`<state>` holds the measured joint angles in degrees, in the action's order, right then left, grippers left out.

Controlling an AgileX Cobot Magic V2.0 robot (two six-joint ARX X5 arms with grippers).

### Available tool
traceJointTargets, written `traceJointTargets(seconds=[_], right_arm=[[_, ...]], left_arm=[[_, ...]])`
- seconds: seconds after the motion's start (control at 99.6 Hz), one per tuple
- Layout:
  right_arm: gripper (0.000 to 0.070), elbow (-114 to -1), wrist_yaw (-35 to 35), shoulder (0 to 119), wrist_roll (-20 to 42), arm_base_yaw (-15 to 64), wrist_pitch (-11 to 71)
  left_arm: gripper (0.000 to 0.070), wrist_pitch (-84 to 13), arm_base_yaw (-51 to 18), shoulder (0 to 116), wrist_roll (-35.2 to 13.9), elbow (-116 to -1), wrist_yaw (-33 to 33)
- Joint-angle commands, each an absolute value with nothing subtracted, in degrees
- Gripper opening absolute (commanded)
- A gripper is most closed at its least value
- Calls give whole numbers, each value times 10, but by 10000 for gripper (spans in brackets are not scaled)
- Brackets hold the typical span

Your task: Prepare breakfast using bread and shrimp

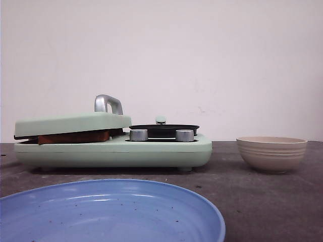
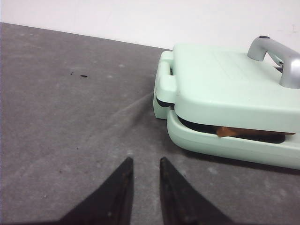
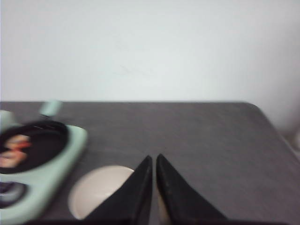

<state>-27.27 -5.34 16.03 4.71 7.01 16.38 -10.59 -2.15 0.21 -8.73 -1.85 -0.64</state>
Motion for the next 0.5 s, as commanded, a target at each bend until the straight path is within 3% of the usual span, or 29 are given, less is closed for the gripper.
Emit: traceJointTargets(seconds=[0.0,0.161,0.492], right_arm=[[7,-225,-66,153,49,63,134],[7,-98,-56,115,58,55,24],[7,-7,-40,46,10,-8,27]], left_arm=[[17,-107,-21,2,-92,-8,-5],[16,-107,-21,2,-92,-8,-5],[16,-107,-21,2,-92,-8,-5]])
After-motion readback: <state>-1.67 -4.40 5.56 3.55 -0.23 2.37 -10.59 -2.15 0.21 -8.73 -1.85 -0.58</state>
